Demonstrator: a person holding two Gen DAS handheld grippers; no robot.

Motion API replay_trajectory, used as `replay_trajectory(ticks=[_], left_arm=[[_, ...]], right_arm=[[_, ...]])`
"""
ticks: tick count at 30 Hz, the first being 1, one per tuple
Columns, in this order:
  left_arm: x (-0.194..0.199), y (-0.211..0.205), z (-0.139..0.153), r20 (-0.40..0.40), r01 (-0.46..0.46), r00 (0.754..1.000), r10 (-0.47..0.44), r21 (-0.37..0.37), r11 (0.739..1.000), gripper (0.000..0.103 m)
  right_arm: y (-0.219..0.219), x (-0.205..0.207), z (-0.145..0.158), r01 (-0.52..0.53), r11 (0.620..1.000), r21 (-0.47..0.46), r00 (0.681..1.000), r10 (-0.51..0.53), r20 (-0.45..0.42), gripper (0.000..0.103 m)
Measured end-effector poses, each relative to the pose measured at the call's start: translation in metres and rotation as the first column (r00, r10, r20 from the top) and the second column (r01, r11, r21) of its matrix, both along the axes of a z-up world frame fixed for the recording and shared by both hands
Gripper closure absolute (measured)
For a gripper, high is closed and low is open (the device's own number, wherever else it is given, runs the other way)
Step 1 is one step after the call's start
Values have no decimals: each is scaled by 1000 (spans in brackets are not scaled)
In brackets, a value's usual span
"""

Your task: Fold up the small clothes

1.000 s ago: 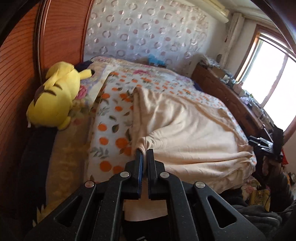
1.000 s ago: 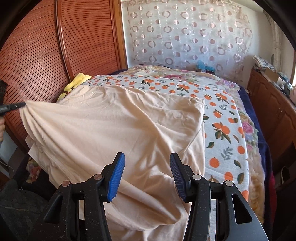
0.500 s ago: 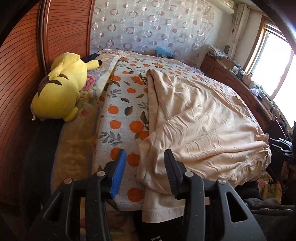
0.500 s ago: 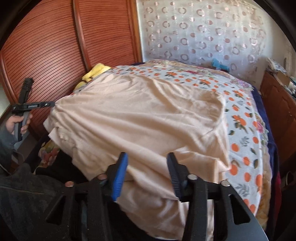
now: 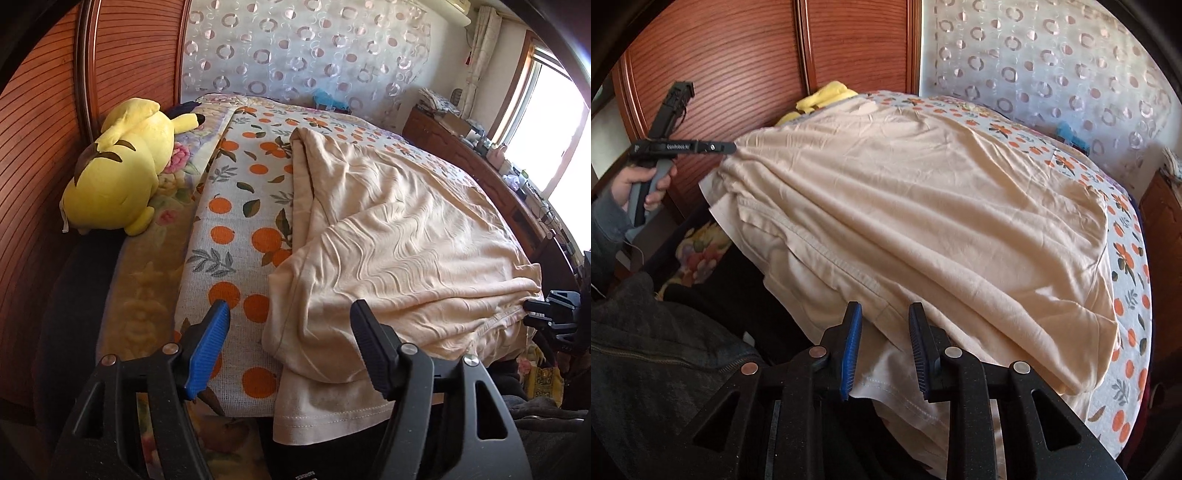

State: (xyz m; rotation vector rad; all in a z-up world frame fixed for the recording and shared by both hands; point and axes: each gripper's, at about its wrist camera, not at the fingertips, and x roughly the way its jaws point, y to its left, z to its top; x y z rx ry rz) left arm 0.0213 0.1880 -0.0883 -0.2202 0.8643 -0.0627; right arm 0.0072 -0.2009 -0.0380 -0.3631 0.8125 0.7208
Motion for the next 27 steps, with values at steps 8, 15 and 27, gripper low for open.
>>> replay_trajectory(ticks=[8,15,27], left_arm=[[1,0,-5,-12,-15,1000,15,1,1000,35],[5,-4,-9,-16,-14,1000,14,-2,1000,35],[4,-11,-11,-10,-14,1000,14,14,1000,35]], right_arm=[[23,-5,-15,-13,998,-63,1000,14,25,100],[14,-19,1,-58,998,37,998,60,-36,102],[8,-26,15,-22,998,53,1000,22,17,98]])
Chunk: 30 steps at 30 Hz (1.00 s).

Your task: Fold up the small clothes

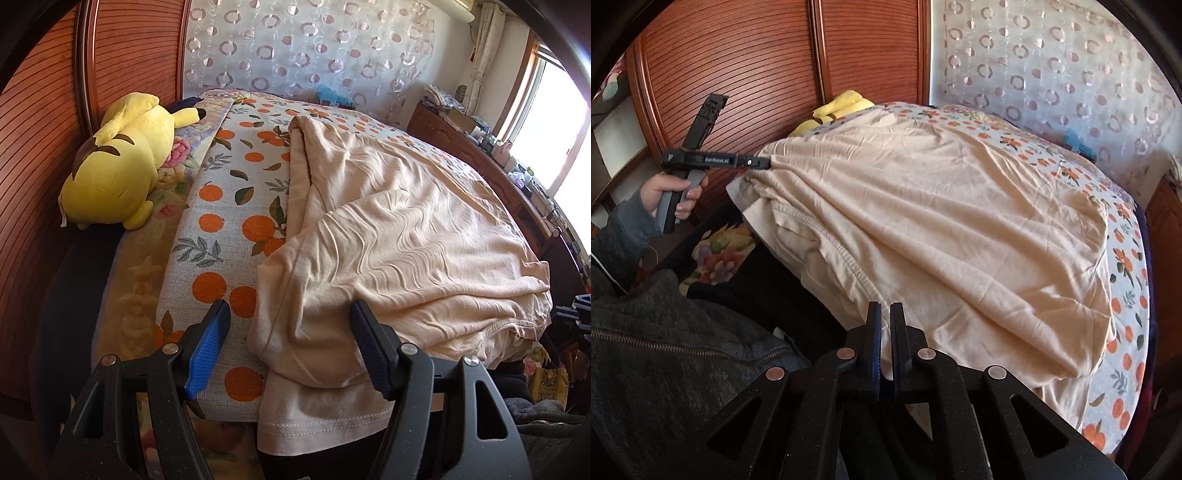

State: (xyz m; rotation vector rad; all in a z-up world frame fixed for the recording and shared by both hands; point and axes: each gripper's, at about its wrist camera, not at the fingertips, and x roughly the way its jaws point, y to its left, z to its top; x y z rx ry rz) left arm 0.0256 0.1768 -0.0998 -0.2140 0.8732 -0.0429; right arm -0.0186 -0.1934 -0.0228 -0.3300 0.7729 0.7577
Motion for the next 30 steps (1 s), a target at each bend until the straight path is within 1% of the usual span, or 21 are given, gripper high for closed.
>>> replay_trajectory(ticks=[2,5,7,8,10,16,19,21,22,24,26,30], left_arm=[[-1,-1,0,5,3,1000,-3,-1,1000,35],[-2,-4,0,15,19,1000,-19,-22,1000,35],[-2,-6,0,15,20,1000,-20,-13,1000,39],[-2,-7,0,15,21,1000,-20,-11,1000,41],[-2,-8,0,15,25,1000,-25,-11,1000,43],[-1,-9,0,17,21,1000,-21,-14,1000,44],[0,-10,0,16,23,1000,-22,-10,1000,45],[1,-10,1,12,24,1000,-24,-9,1000,57],[2,-11,1,9,29,1000,-28,-8,1000,61],[4,-14,2,5,35,999,-35,-1,999,80],[6,-20,5,9,56,998,-56,-3,998,91],[7,-43,24,49,125,991,-123,-25,992,93]], right_arm=[[-1,-2,3,10,1000,5,1000,-10,17,97],[-4,-1,8,28,999,25,999,-29,35,89],[-5,2,11,45,998,43,998,-47,50,79],[-6,4,13,54,997,54,997,-57,54,77],[-5,9,14,78,995,69,994,-82,66,67],[-1,18,16,104,989,105,990,-113,87,57],[0,21,14,112,988,106,989,-122,90,56],[0,21,13,114,988,106,988,-124,90,55],[0,21,12,117,988,106,988,-126,91,55],[-3,23,11,122,986,109,987,-132,88,55],[-6,25,10,130,985,115,987,-139,83,54],[-15,28,6,142,981,132,987,-150,60,54]])
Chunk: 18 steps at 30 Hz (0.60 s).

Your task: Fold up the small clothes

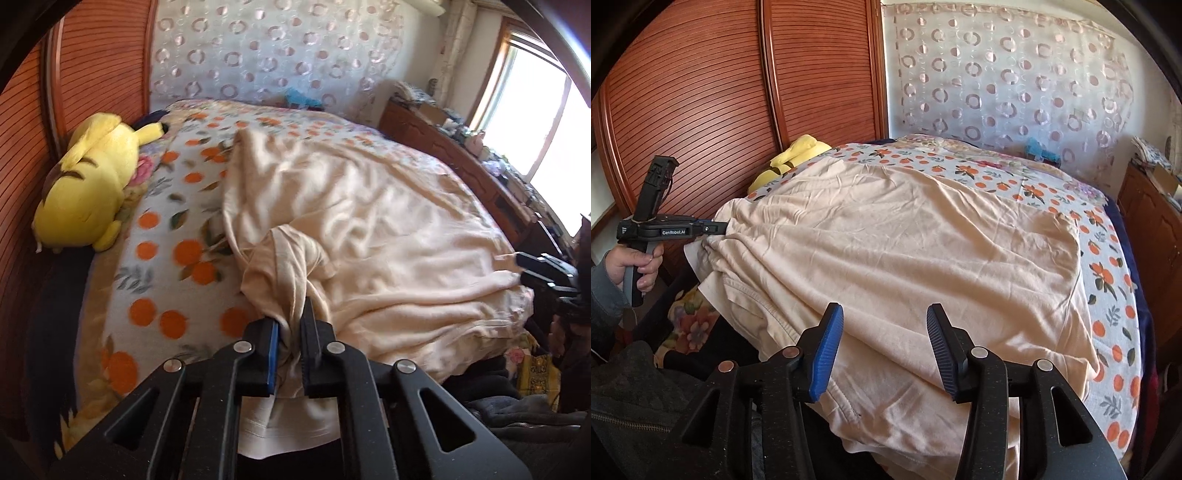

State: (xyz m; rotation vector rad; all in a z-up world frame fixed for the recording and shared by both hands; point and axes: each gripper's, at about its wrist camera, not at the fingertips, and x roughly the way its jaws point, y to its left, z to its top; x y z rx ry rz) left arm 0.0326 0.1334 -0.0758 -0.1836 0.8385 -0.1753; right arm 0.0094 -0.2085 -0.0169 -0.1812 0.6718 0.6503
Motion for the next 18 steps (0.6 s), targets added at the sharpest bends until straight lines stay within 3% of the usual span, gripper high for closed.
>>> replay_trajectory(ticks=[9,18], left_arm=[[34,-73,45,71,189,980,-187,-18,982,94],[76,-179,82,78,410,908,-411,26,912,94]], right_arm=[[-31,4,-2,73,997,38,997,-72,-10,54],[-64,0,-5,141,986,87,990,-141,-10,54]])
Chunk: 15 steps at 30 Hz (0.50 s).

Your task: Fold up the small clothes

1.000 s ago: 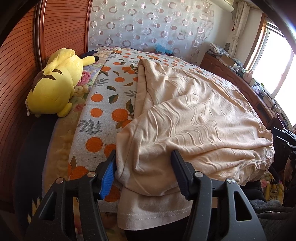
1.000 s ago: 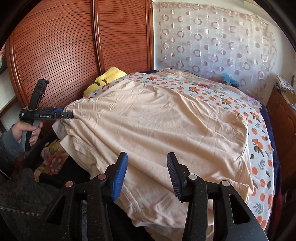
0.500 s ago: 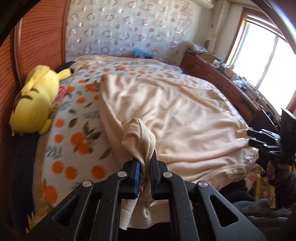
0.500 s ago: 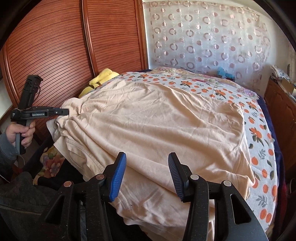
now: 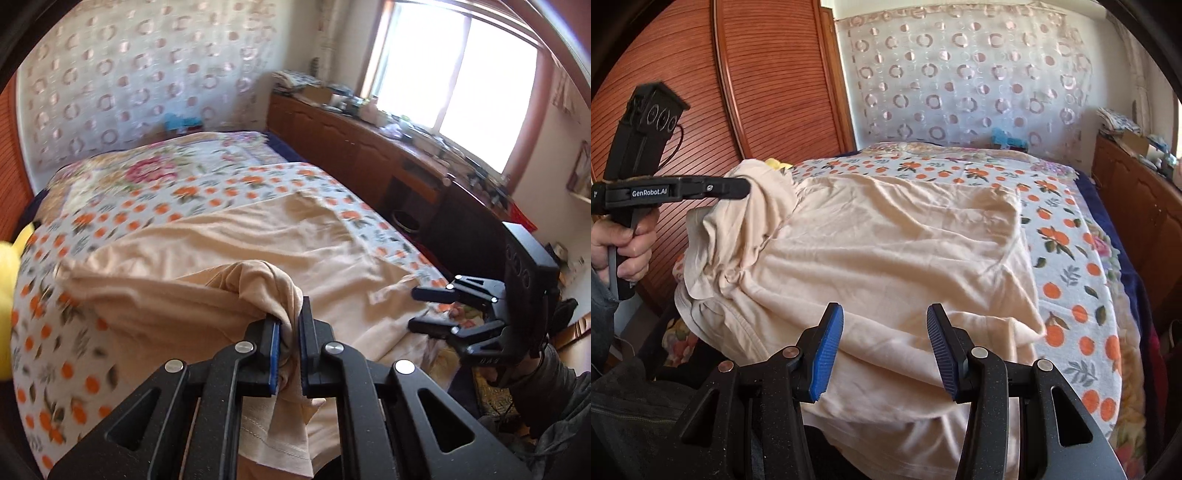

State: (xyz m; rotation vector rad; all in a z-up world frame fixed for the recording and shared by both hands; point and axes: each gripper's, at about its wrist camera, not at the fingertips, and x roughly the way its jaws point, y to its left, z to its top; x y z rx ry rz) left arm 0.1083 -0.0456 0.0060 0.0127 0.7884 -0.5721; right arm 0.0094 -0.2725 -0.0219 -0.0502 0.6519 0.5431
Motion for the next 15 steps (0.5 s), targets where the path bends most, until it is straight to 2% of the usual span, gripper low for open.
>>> replay_trajectory(ticks=[10,15], left_arm=[[23,-104,38,14,172,985,-171,-31,985,94],[25,-129,45,23,200,979,-201,20,980,91]], right_arm=[[-47,-14,4,105,993,50,994,-106,21,54],[-55,-16,3,143,986,83,989,-145,22,54]])
